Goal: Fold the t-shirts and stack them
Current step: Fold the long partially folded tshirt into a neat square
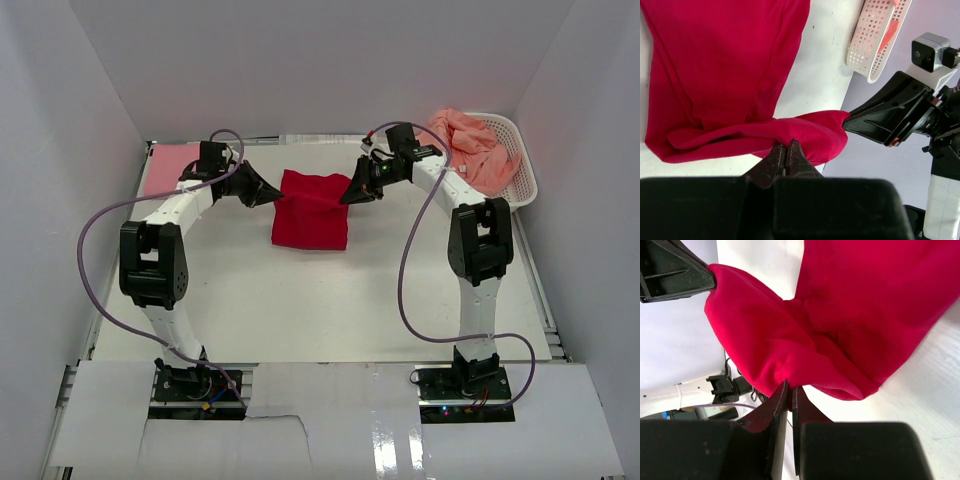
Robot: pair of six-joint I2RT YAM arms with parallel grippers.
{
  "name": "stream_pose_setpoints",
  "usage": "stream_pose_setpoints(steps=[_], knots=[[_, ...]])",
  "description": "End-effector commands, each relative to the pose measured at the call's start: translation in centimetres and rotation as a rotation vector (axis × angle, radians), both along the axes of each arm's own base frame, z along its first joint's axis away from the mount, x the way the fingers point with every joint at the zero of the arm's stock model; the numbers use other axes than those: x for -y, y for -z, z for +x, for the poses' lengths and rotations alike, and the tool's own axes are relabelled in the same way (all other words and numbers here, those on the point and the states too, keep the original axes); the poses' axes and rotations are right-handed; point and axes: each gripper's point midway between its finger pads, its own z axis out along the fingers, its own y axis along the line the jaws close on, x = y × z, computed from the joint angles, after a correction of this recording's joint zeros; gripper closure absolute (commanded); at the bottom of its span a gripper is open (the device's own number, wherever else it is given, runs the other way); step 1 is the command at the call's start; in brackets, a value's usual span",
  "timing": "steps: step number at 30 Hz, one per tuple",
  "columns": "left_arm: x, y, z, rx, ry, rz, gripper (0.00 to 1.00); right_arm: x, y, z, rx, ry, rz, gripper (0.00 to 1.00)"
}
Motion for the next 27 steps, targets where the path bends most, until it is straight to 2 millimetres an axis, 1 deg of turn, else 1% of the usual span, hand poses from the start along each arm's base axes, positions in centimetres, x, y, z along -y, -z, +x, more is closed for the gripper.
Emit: stream_pose_setpoints(steps=[1,2,3,4,5,6,8,9,10,11,12,13,14,15,16,17,18,19,20,21,22,24,25,26,27], knots=[[-0.1,-3.2,2.3,0.105,-0.008,-0.007,1.00,0.2,-1.6,1.6,0.040,-0.003,0.032,0.90],[0.0,-3.1,2.5,0.104,-0.006,-0.008,1.00,0.3,-1.6,1.9,0.044,0.000,0.034,0.90],[0.0,-2.7,2.9,0.097,-0.007,-0.007,1.00,0.3,-2.1,2.3,0.059,0.001,0.042,0.90],[0.1,-3.1,3.4,0.109,-0.008,-0.008,1.00,0.2,-1.8,2.6,0.052,0.004,0.041,0.90],[0.1,-3.1,3.7,0.116,-0.009,-0.004,1.00,0.3,-1.8,3.0,0.054,0.007,0.044,0.89],[0.1,-2.6,4.0,0.106,-0.012,-0.002,1.00,0.3,-1.9,3.2,0.058,0.006,0.049,0.89],[0.2,-3.2,4.8,0.125,-0.011,-0.005,1.00,0.4,-1.9,3.9,0.061,0.012,0.056,0.89],[0.2,-2.9,5.1,0.120,-0.011,-0.006,1.00,0.4,-1.9,4.2,0.064,0.011,0.059,0.89],[0.3,-3.4,5.6,0.138,-0.012,-0.005,1.00,0.4,-1.9,4.7,0.064,0.015,0.067,0.89],[0.3,-3.2,6.0,0.139,-0.014,-0.003,1.00,0.5,-2.0,5.0,0.066,0.020,0.070,0.89],[0.3,-3.3,6.3,0.145,-0.015,-0.002,1.00,0.5,-1.6,5.4,0.064,0.024,0.067,0.89],[0.3,-4.0,6.8,0.165,-0.017,-0.002,1.00,0.7,-2.2,6.0,0.080,0.031,0.074,0.89],[0.3,-4.2,7.1,0.173,-0.017,-0.003,1.00,0.7,-2.0,6.3,0.073,0.037,0.076,0.89],[0.3,-3.7,7.6,0.167,-0.019,0.000,1.00,0.8,-2.0,6.7,0.076,0.040,0.080,0.89],[0.3,-3.8,7.8,0.168,-0.020,0.002,1.00,1.0,-2.6,7.4,0.098,0.046,0.086,0.89],[0.4,-4.3,8.3,0.185,-0.021,0.001,1.00,1.1,-2.7,7.6,0.094,0.048,0.097,0.88],[0.4,-4.3,8.6,0.183,-0.022,-0.001,1.00,1.1,-2.2,8.0,0.085,0.050,0.102,0.88],[0.5,-3.6,8.9,0.170,-0.024,-0.001,1.00,1.2,-2.7,8.7,0.104,0.054,0.118,0.88],[0.5,-4.0,9.4,0.182,-0.029,-0.003,1.00,1.2,-2.8,9.0,0.107,0.053,0.126,0.88],[0.5,-3.9,9.8,0.184,-0.033,-0.001,1.00,1.1,-2.2,9.3,0.092,0.055,0.135,0.88],[0.5,-3.0,10.3,0.176,-0.036,0.003,1.00,1.2,-2.5,9.7,0.111,0.055,0.148,0.88],[0.5,-3.0,11.2,0.191,-0.044,0.009,1.00,1.3,-2.1,10.3,0.110,0.063,0.163,0.90],[0.4,-2.2,11.7,0.189,-0.046,0.014,1.00,1.3,-2.2,10.8,0.137,0.062,0.177,0.90],[0.5,-1.9,11.9,0.193,-0.046,0.015,1.00,1.3,-1.5,11.0,0.132,0.064,0.182,0.91],[0.5,-1.8,12.2,0.201,-0.050,0.015,1.00,1.5,-1.4,11.3,0.124,0.077,0.193,0.92]])
